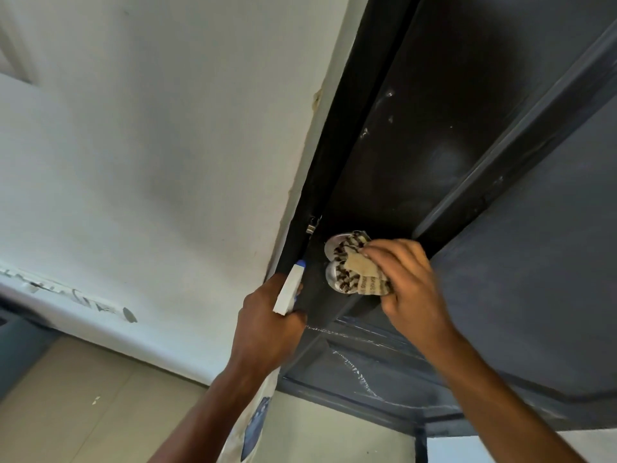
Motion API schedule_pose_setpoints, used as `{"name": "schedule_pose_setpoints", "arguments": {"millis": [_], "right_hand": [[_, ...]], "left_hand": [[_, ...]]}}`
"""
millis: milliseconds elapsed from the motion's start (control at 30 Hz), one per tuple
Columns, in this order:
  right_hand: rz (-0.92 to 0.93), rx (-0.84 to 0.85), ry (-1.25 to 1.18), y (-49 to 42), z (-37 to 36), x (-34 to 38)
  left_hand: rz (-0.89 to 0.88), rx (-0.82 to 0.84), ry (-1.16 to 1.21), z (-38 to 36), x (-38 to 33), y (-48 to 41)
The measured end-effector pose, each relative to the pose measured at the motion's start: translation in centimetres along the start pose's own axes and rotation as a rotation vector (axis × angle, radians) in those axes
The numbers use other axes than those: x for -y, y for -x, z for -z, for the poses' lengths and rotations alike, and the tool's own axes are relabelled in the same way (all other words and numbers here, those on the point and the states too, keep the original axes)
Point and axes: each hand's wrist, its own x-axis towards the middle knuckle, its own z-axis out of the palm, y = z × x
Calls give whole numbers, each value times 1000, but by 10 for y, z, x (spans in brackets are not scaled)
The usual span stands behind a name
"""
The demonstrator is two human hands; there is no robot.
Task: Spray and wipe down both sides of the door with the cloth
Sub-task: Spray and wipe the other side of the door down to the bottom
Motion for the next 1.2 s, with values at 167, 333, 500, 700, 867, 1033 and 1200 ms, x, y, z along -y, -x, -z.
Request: {"name": "schedule_pose_setpoints", "arguments": {"millis": [167, 333, 500, 700, 867, 1033, 1200], "right_hand": [[-351, -239, -305, 32, -37, 12], [-463, -109, -339, 63, -58, 8], [-577, -369, -452, 82, -42, 18], [-244, -366, -259, 32, -11, 24], [-151, -40, -151, -7, 3, 22], [37, 450, 84, -50, 22, 43], [191, 635, 352, -78, 14, 65]], "left_hand": [[1, 7, -6, -6, -5, 0], [-22, 17, -12, -8, -3, 1], [-4, 2, 10, -9, 0, -2], [-6, 1, 2, -14, -1, 1], [14, -23, 27, -10, 1, 3], [-18, -42, 4, -5, 4, 5], [4, -77, 37, 0, 5, 5]]}}
